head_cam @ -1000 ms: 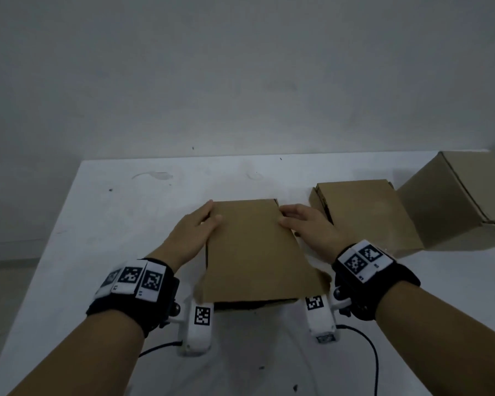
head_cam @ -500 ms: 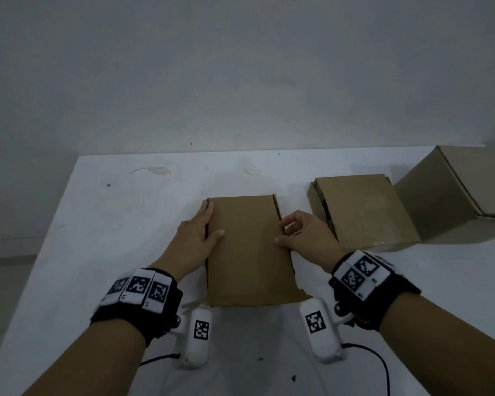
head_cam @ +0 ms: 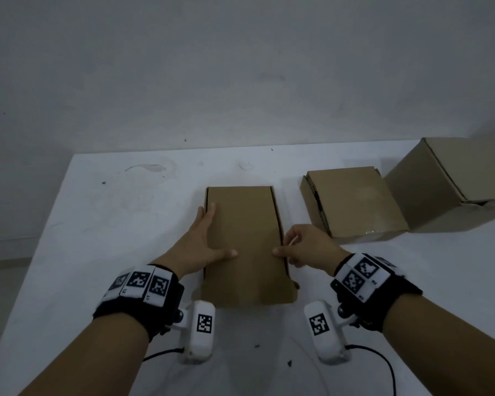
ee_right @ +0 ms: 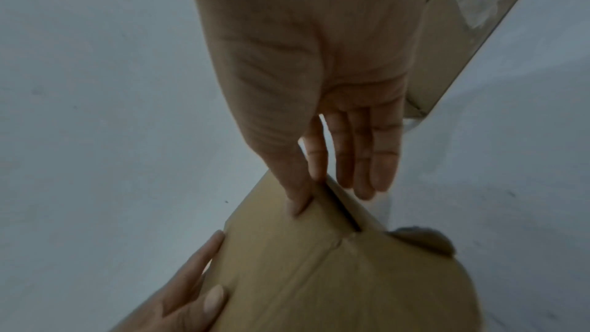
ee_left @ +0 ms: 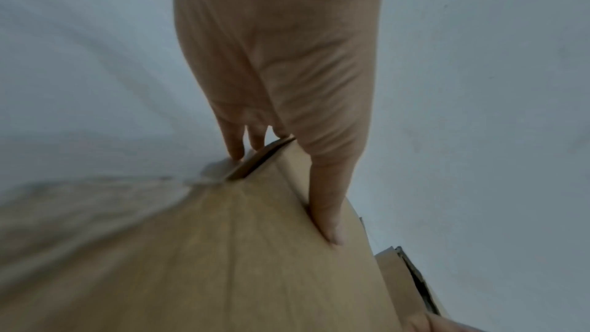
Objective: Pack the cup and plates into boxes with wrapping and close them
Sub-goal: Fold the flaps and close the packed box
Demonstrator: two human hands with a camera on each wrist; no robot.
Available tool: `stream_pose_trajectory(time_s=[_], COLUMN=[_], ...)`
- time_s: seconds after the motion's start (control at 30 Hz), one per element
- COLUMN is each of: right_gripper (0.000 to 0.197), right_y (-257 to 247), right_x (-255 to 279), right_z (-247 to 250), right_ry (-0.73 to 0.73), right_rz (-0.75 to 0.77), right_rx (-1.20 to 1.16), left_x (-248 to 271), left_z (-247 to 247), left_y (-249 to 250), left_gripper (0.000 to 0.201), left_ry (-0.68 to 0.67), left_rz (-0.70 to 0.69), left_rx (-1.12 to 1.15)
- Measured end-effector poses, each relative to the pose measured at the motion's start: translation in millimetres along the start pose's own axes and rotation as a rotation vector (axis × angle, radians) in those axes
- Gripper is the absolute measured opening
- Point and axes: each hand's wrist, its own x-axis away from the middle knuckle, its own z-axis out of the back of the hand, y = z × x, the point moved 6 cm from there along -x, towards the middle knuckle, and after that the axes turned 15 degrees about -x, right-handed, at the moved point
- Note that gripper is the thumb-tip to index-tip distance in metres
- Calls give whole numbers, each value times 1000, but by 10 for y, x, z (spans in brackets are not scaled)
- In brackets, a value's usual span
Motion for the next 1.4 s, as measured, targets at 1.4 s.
stream_pose_trajectory(time_s=[1.4], right_gripper=[36], right_y=[349], right_x=[393], right_z=[-98], right_ry=[-52], right_rz=[135], right_rx=[10], left_x=[-1], left_z=[-110], left_y=[-71], left_gripper=[119], left_ry=[-8], left_rz=[-21], left_rx=[47])
